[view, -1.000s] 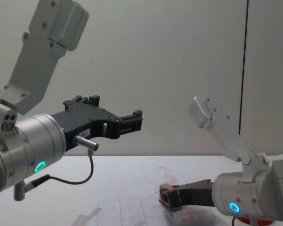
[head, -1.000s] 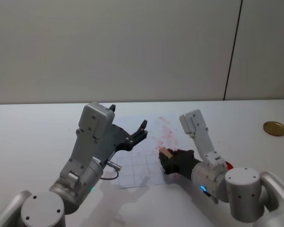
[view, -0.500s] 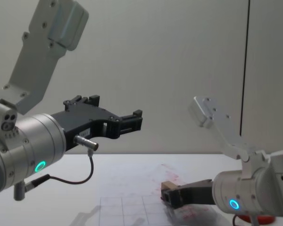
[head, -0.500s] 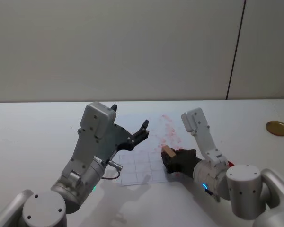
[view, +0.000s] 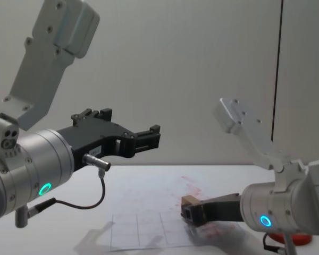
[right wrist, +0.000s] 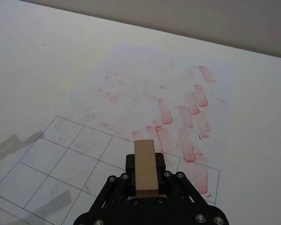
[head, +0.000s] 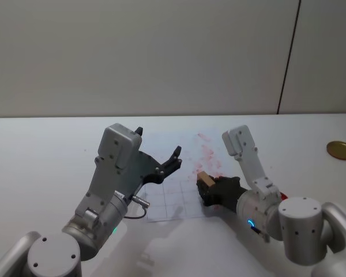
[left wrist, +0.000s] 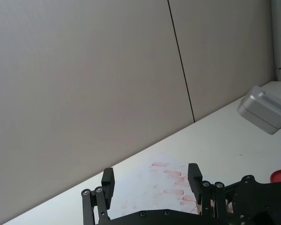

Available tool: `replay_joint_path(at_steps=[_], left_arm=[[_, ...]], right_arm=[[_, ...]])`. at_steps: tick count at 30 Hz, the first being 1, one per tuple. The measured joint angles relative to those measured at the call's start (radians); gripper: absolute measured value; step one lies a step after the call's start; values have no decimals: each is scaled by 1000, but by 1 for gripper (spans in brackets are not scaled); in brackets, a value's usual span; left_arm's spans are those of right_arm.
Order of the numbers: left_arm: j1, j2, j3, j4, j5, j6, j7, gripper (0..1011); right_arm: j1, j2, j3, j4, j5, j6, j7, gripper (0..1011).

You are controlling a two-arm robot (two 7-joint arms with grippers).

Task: Use the one hand to pick up the stamp and affix it onto the A4 paper.

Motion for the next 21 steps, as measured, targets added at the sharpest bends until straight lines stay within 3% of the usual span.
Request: replay_joint_path(at_steps=[9, 21], left_arm=[[0, 0, 0, 0, 0, 0, 0, 993], [0, 0, 0, 0, 0, 0, 0, 993]], right_arm=[[-12, 10, 5, -80, 4, -47, -2, 219], [-48, 41, 29, -225, 21, -110, -54, 219]])
